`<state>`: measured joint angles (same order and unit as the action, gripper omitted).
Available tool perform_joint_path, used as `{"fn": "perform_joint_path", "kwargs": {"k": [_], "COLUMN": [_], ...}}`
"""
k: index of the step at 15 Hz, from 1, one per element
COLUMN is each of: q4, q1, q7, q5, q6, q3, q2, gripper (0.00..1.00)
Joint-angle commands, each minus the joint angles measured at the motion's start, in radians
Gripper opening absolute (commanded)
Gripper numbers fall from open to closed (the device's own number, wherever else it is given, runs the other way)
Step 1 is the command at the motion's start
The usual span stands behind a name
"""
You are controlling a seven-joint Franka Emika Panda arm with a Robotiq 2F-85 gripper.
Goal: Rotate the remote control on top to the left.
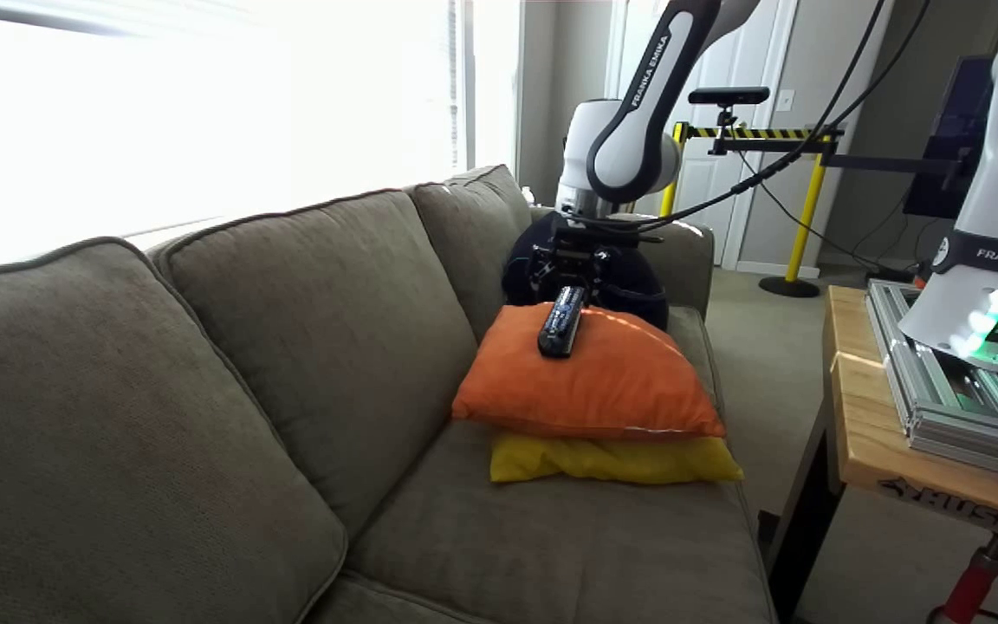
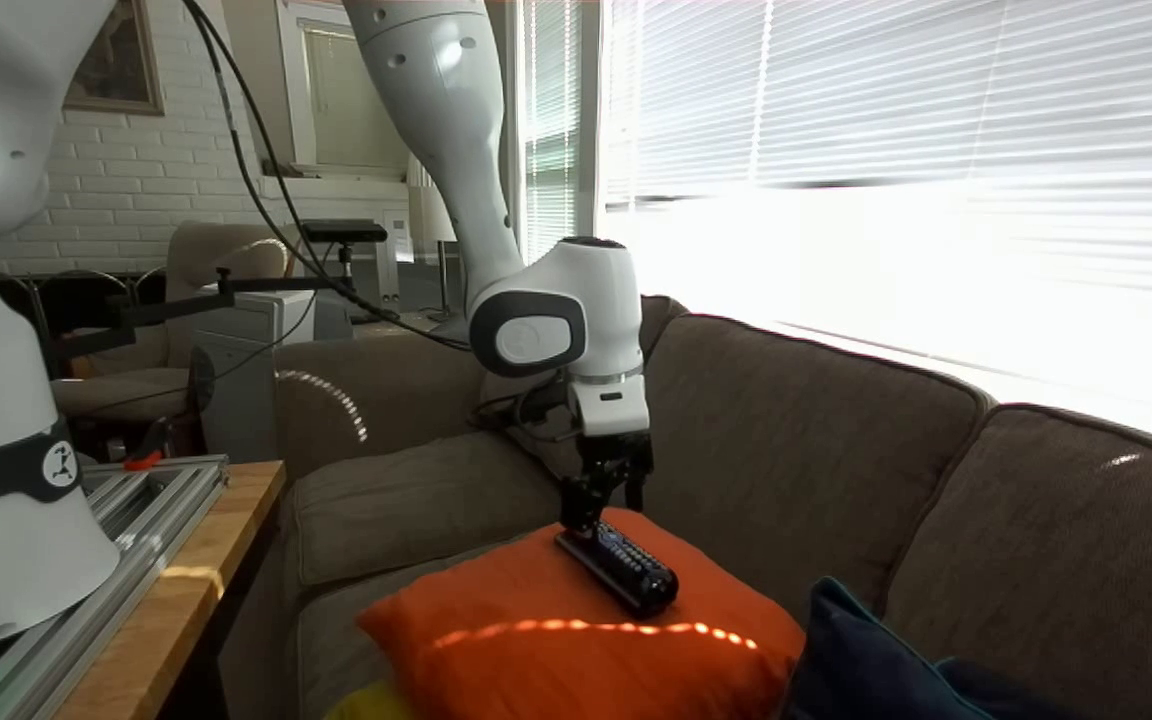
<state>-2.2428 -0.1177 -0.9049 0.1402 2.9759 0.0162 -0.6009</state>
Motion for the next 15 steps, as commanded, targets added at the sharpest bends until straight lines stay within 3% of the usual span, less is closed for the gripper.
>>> {"fn": "perform_joint_path", "kwargs": {"k": [1,10,11,12,15], "q4": [0.031,0.06,0.065,0.069,0.074], "q1": [0.018,0.021,0.022,0.026,0.03], "q7": [0.057,0.061,0.062,0.064,0.066], "q5": [0.07,0.119,0.122,0.123,0.126], "q6": [0.059,0.061,0.06,0.057,0.057], "q3": [-0.024,-0.02,-0.021,-0.023,-0.024], "q2": [-0.047,-0.092,-0.096,-0.099,-0.102], "gripper": [1.0,1.0,0.75,0.74,0.53]}}
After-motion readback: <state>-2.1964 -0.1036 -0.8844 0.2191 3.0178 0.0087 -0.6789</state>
